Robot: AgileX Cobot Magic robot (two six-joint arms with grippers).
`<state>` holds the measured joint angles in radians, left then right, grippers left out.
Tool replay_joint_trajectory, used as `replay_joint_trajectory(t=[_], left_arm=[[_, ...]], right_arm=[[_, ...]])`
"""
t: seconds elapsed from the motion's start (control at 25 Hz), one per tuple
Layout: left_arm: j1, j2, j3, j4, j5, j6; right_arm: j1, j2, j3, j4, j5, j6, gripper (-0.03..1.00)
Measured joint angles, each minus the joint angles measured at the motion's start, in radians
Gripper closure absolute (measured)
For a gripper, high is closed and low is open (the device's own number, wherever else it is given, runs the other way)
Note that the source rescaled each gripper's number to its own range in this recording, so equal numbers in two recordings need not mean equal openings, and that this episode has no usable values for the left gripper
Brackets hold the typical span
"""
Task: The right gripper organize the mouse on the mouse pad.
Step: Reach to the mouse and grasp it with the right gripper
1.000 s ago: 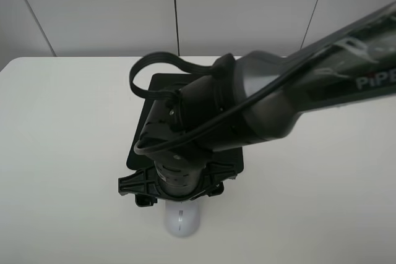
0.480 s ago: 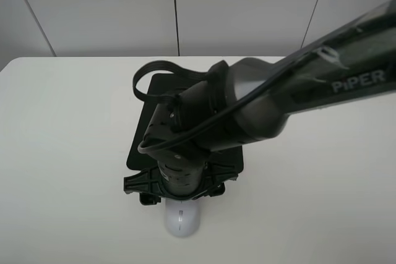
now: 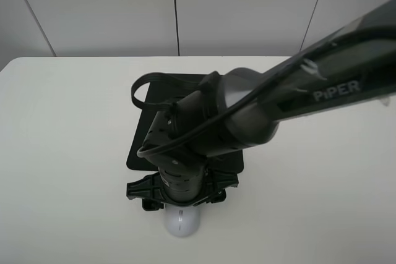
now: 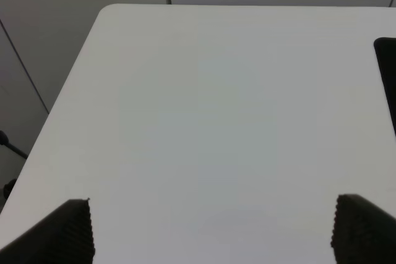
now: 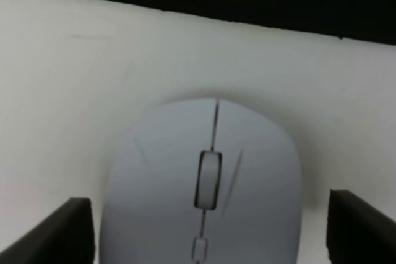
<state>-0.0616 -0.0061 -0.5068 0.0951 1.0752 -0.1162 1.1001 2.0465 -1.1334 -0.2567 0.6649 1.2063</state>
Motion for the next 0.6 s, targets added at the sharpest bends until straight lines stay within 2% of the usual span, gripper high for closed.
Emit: replay_joint_trajectory(t=[0.6], left_arm=[[0.0,0.0,0.0,0.0,0.0,0.0]], right_arm=[[-0.006,0.03,0.0,0.021,-0.006,0.0,-0.03]])
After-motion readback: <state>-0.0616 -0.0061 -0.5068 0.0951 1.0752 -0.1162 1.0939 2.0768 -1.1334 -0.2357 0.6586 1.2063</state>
